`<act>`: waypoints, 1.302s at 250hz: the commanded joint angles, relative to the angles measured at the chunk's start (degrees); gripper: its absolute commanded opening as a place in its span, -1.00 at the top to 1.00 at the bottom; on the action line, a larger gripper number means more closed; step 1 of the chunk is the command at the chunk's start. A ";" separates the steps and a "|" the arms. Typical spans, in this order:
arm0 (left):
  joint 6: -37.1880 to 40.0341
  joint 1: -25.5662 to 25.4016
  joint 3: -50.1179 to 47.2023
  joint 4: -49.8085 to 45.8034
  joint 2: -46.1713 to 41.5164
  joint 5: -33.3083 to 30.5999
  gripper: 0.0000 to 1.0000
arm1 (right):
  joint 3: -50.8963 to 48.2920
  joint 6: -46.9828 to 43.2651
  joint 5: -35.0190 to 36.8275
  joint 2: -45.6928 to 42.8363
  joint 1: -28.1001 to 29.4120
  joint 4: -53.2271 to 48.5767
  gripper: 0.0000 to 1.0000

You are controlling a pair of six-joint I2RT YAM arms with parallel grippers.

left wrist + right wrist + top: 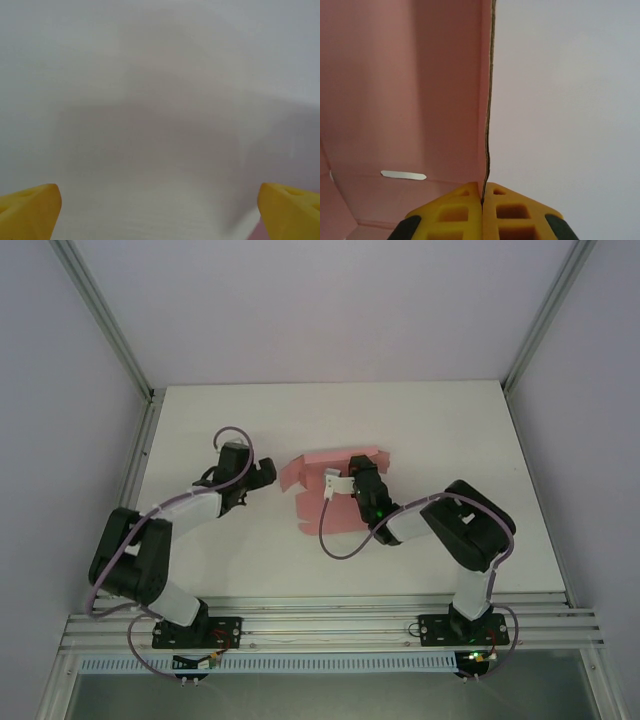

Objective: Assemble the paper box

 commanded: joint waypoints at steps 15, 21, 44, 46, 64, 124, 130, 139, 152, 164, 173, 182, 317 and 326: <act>0.69 0.67 3.87 2.83 4.17 5.49 -0.96 | -1.56 8.40 -0.20 -3.40 0.26 -3.26 1.00; 1.14 0.70 4.14 3.18 4.70 6.10 -0.93 | -1.69 8.84 -0.45 -3.49 0.25 -3.78 1.00; 4.63 0.65 5.15 4.97 6.72 11.96 -0.75 | -1.60 9.71 -0.78 -3.47 0.26 -5.53 1.00; 4.96 0.60 5.32 5.03 6.90 12.55 -0.73 | -1.59 9.83 -0.78 -3.43 0.32 -5.61 1.00; 6.74 0.57 5.88 5.66 8.16 18.78 -0.59 | -1.42 10.62 -0.86 -3.45 0.28 -6.17 1.00; 11.29 -1.00 2.33 13.23 8.35 35.59 -0.23 | -0.94 12.40 -0.78 -3.56 0.29 -8.65 1.00; 12.02 -1.39 2.26 12.96 8.38 36.16 -0.23 | -1.03 12.33 -0.78 -3.65 0.32 -8.56 1.00; 13.13 -2.02 2.17 12.82 8.36 36.65 -0.22 | -1.35 12.15 -0.78 -3.70 0.32 -8.26 1.00; 14.35 -2.91 1.90 12.85 8.40 37.41 -0.18 | -1.98 11.55 -0.78 -3.85 0.30 -7.23 1.00; 14.71 -3.62 1.70 13.23 8.45 37.87 -0.15 | -2.28 11.44 -0.69 -3.83 0.43 -7.09 1.00; 14.74 -3.87 1.35 13.77 8.32 38.39 -0.13 | -2.58 11.51 -0.60 -3.78 0.49 -6.89 1.00; 14.56 -4.35 0.51 15.06 8.14 38.40 -0.11 | -2.83 11.62 -0.60 -3.82 0.49 -6.95 1.00; 13.15 -12.55 -12.37 41.42 8.81 19.19 0.14 | -7.38 10.39 3.79 -1.69 4.77 -0.92 1.00; 13.19 -12.73 -11.79 41.78 9.19 17.95 0.19 | -7.38 10.63 3.79 -1.84 4.86 -1.51 1.00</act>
